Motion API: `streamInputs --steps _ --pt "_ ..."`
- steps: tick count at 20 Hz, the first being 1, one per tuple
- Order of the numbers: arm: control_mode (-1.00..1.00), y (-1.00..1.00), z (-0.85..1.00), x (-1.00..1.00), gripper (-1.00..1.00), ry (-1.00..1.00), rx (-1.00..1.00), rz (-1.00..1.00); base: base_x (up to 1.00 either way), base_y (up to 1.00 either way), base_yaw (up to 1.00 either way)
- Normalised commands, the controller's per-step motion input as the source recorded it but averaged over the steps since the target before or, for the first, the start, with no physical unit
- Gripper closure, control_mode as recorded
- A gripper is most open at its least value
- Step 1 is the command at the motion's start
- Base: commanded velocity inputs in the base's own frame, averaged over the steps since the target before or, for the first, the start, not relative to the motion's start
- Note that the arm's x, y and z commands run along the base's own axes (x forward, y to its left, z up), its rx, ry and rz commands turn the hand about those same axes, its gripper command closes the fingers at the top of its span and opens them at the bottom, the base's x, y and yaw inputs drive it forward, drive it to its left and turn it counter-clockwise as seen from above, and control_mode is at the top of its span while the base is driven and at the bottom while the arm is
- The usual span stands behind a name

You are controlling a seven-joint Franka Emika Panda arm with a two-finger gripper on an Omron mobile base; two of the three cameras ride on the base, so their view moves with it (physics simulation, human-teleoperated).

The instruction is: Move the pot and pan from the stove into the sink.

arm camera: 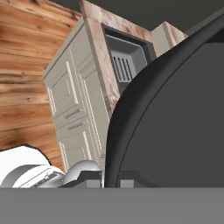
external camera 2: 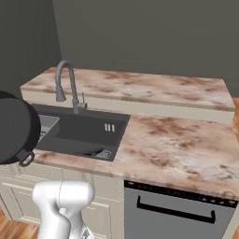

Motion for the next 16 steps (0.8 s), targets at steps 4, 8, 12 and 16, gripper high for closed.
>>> streamInputs --steps 4,8,12,16 --pt "1.00 0.00 0.00 0.00 1.00 0.00 0.00 0.00 0.00 -0.49 0.00" --pt "1.00 0.00 0.00 0.00 1.00 0.00 0.00 0.00 0.00 -0.04 0.00" --pt "-1.00 -0.08 0.00 0.28 1.00 0.01 0.00 0.00 0.00 0.00 0.00" --pt "-1.00 -0.22 0.00 0.55 1.00 0.06 0.04 0.00 0.00 0.00 0.00"
